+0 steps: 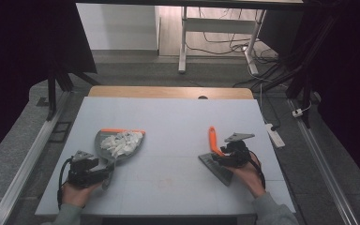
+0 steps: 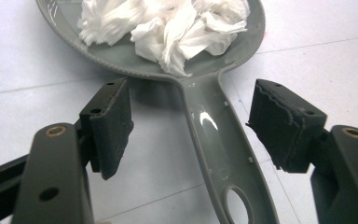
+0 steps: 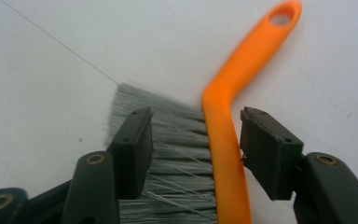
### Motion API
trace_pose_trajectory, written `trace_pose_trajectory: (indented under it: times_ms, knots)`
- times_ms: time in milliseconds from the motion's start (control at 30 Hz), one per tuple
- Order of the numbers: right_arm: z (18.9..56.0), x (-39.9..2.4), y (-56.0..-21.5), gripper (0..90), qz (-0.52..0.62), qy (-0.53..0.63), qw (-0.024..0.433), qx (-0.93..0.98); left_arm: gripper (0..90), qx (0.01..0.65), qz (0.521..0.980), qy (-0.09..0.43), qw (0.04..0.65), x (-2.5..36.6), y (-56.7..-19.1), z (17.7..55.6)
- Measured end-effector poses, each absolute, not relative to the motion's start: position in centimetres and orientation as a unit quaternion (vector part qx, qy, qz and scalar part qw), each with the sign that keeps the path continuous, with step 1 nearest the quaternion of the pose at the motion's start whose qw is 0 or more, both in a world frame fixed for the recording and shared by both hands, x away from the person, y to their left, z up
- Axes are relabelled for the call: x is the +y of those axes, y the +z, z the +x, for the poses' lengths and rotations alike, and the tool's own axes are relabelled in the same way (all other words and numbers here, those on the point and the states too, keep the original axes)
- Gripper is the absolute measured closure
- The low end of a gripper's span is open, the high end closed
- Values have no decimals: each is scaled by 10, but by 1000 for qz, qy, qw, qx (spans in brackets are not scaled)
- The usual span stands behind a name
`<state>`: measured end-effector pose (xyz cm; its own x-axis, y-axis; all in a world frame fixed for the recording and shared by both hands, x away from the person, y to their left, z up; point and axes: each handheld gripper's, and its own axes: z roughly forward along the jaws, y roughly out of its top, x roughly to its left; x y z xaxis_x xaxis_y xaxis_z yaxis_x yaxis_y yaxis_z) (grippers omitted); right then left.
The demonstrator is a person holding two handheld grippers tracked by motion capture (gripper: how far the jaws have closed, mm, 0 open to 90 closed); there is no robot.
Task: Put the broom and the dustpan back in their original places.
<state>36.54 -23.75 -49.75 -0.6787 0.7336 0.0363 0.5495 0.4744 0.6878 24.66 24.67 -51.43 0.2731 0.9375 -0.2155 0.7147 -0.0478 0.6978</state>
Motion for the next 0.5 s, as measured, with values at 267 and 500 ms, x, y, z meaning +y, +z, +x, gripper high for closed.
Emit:
trace_pose_trajectory:
  times_ms: [267,500]
  knots:
    - [349,-242,-487,464,342,388,145,843,360,540,736,161,376,246,-511,249]
    - [339,-257,-492,468,328,401,153,842,367,506,758,152,383,249,-513,253]
